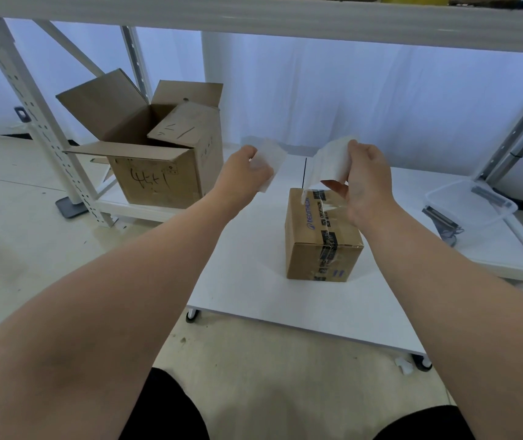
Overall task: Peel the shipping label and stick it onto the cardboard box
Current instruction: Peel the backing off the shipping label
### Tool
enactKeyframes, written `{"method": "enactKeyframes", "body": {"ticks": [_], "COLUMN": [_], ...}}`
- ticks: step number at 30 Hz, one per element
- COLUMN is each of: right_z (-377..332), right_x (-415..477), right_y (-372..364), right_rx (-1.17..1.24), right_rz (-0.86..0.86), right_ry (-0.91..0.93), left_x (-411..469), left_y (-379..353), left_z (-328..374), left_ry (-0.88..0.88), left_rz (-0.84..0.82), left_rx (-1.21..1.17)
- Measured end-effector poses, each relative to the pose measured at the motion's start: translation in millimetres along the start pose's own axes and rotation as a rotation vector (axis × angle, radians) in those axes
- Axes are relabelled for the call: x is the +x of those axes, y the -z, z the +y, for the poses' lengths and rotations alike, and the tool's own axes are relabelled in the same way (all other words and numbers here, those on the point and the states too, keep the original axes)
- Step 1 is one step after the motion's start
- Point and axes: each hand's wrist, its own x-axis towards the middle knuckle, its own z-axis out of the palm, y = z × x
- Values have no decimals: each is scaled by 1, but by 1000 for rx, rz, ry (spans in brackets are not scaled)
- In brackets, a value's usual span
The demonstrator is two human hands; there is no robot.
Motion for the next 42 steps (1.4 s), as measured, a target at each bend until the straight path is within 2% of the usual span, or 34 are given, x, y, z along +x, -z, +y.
{"method": "enactKeyframes", "body": {"ticks": [5, 9, 21, 24, 27, 29, 33, 37, 40, 42], "right_z": [7, 10, 31, 38, 44, 44, 44, 40, 32, 28], "right_x": [8, 12, 16, 21, 26, 29, 30, 26, 19, 13], "right_y": [-2, -11, -36, -36, -34, -34, -32, -29, -27, -26], "right_rx": [27, 63, -54, -107, -132, -136, -173, -216, -294, -335], "right_rz": [-4, -35, -56, -64, -46, -41, -56, -71, -69, -62], "right_ry": [-33, -45, -10, 18, 25, 11, 1, 22, 69, 72], "left_x": [7, 8, 8, 16, 19, 20, 26, 23, 12, 3], "left_y": [5, 16, 17, 12, 6, 3, 1, 1, -1, 0], "left_z": [-20, -44, -104, -117, -126, -126, -105, -59, -20, -3], "left_ry": [-97, -119, -88, 29, 244, 275, 70, -120, -225, -303], "left_rz": [50, -20, -246, -369, -541, -556, -337, -82, -29, -44], "left_rx": [454, 834, 1222, 1183, 1006, 932, 760, 477, 320, 338]}}
